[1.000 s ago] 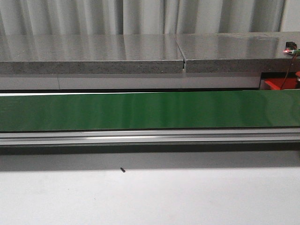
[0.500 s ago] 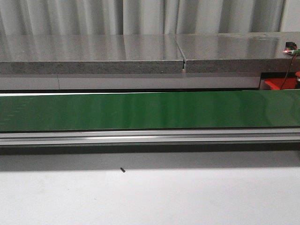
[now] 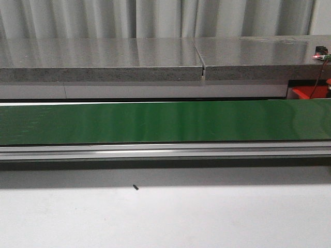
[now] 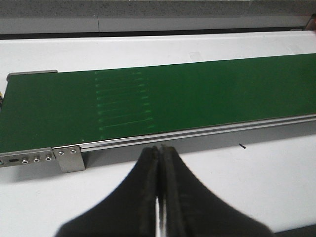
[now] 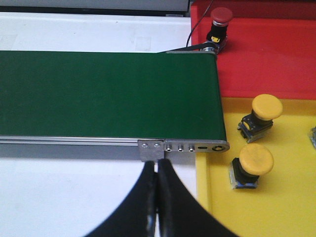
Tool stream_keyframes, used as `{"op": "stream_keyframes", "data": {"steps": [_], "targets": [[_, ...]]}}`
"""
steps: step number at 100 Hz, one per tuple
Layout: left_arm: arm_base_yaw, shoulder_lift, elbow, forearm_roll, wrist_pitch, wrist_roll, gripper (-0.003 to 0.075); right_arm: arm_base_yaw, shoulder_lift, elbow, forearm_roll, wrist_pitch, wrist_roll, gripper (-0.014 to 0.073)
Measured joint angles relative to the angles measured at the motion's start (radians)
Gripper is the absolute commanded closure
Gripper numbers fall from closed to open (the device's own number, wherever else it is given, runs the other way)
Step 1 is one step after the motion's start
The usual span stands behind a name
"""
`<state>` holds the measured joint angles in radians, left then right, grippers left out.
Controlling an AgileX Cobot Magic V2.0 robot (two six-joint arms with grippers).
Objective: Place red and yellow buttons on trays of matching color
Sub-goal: 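Raise the right gripper back above the belt's far end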
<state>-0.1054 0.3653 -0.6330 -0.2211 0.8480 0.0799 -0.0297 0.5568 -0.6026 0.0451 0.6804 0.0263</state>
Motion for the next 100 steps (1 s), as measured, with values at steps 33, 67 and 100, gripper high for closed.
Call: {"op": "stream_keyframes", "data": {"steps": [33,67,100], "targets": [[0.000,0.000,0.000,0.000,0.000,0.000,0.0741,0.000,0.000,0.000,0.000,0.000,0.000,0.0660],[0.000,0.000,0.000,0.000,0.000,0.000,0.0741,0.000,0.000,0.000,0.000,0.000,0.000,0.0660],[0.000,0.000,0.000,0.072,-0.016,0.000,0.0741,0.000,0.000,0.000,0.000,0.002,0.000,0.0660]]}}
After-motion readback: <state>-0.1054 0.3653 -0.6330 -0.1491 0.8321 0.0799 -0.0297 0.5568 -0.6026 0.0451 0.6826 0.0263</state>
